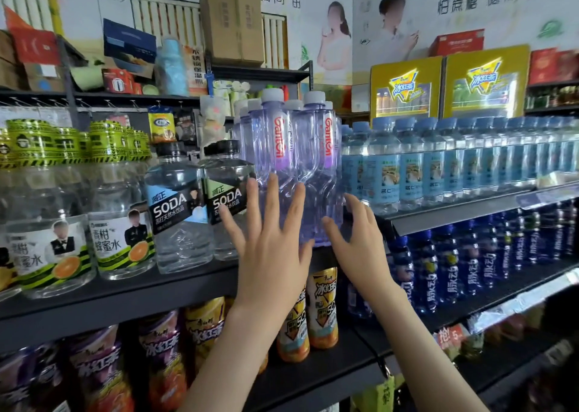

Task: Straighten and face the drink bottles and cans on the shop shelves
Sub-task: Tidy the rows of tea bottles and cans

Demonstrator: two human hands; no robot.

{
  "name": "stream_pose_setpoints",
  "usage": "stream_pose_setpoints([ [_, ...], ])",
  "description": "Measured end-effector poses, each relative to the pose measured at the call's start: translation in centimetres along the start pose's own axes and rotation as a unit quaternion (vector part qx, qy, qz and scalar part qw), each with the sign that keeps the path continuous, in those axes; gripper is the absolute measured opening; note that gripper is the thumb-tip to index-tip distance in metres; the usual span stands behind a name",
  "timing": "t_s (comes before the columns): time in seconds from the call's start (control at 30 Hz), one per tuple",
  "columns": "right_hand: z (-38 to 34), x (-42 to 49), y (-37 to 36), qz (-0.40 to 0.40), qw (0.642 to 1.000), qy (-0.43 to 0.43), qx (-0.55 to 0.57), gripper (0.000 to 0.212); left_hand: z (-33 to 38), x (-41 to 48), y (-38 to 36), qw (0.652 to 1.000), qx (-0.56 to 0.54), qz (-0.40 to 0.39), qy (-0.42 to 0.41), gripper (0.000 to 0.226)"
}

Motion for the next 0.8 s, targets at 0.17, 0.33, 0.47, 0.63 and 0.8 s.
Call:
stream_pose_setpoints([
  [0.17,3.2,0.8,3.6,0.045,0.997,0.021,-0.063,0.051,4.2,-0.1,-1.1,1.000,-0.024,-0.003,-0.013,0.080],
  [0.33,7.3,2.2,6.8,0.015,0.991,0.024,-0.130,0.053,9.8,0.7,-3.3,0.999,-0.031,0.011,-0.030,0.075],
  [0.47,10.6,3.4,9.1,-0.037,0.983,0.070,-0.165,0.055,14.6,2.3,-5.9,0.998,-0.052,0.025,-0.013,0.073],
  [0.63,14.8,5.7,12.0,-0.053,0.979,0.074,-0.180,0.060,18.6,5.5,-8.4,0.985,-0.124,-0.049,0.106,0.074],
  [0.8,17.2,6.6,13.2,-0.079,0.979,0.093,-0.162,0.057,20.1,7.5,-10.3,0.959,-0.182,-0.104,0.190,0.091],
])
Point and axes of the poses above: each hand's wrist, its own x-axis towards the middle knuckle, its own y-axis out of the back of the hand, z = x × y, the point moved 1 cm from there along x, towards the middle knuckle, and after that the axes turned 4 degrees about x, right-handed, at the moved point
